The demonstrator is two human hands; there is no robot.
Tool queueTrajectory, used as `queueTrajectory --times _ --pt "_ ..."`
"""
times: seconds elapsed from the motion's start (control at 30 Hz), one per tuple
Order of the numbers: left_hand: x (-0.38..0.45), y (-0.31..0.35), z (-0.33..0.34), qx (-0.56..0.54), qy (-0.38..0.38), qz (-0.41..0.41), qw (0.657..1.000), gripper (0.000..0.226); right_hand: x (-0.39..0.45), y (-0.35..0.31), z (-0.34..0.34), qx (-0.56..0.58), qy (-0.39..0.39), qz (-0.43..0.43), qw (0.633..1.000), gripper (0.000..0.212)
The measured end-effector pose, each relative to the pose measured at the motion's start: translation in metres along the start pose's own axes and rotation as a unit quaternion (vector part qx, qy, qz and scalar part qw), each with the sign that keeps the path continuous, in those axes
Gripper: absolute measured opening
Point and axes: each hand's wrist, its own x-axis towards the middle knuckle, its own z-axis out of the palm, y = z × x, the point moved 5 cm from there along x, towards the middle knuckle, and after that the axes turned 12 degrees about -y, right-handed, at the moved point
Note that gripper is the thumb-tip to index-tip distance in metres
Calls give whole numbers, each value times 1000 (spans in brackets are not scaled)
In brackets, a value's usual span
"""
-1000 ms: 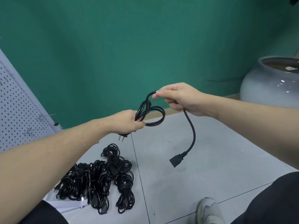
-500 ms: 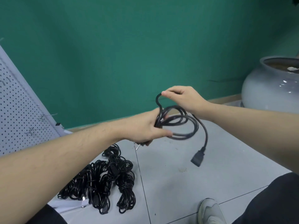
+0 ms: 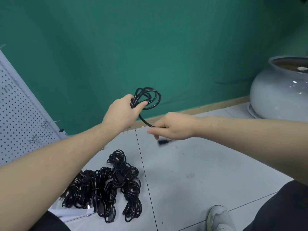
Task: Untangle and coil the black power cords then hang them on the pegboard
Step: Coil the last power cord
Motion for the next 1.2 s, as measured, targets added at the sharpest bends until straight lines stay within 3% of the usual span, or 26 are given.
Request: queueTrajectory --times 0.1,0.2,0.3,0.43,0.5,0.6,0.67,0.73,0.83,0.93,1.07,1.2 --pt "5 -16 5 132 -43 -30 990 50 -5 -1 -12 -45 63 -68 995 35" --pt "-2 -10 15 170 -124 1 978 54 -11 11 -32 15 154 -73 985 27" --pt "-18 6 26 125 -200 101 966 57 -16 30 -44 81 230 -37 969 29" --pt "-33 14 30 14 -269 200 942 59 -11 37 -45 183 232 -36 955 29" --pt "-38 23 26 -53 -248 217 943 54 -10 39 -46 230 224 -35 946 17" --pt "-36 32 14 -178 -129 206 954 57 -6 44 -39 220 173 1 960 7" --pt "-31 29 11 -249 -71 166 951 44 0 44 -28 273 132 37 952 19" --pt "-30 28 12 -286 -51 135 947 45 4 36 -15 254 89 57 961 36" --pt "-26 21 10 -298 -5 83 951 51 9 19 -1 182 46 34 982 21" --pt "-15 4 6 -231 26 38 972 36 11 4 7 84 -15 19 996 27" --pt "-3 -17 6 -14 12 -39 999 49 12 -5 14 -16 -74 -13 997 17" --pt "-2 -20 9 234 -11 -21 972 45 6 -12 -3 -124 -52 -20 991 17"
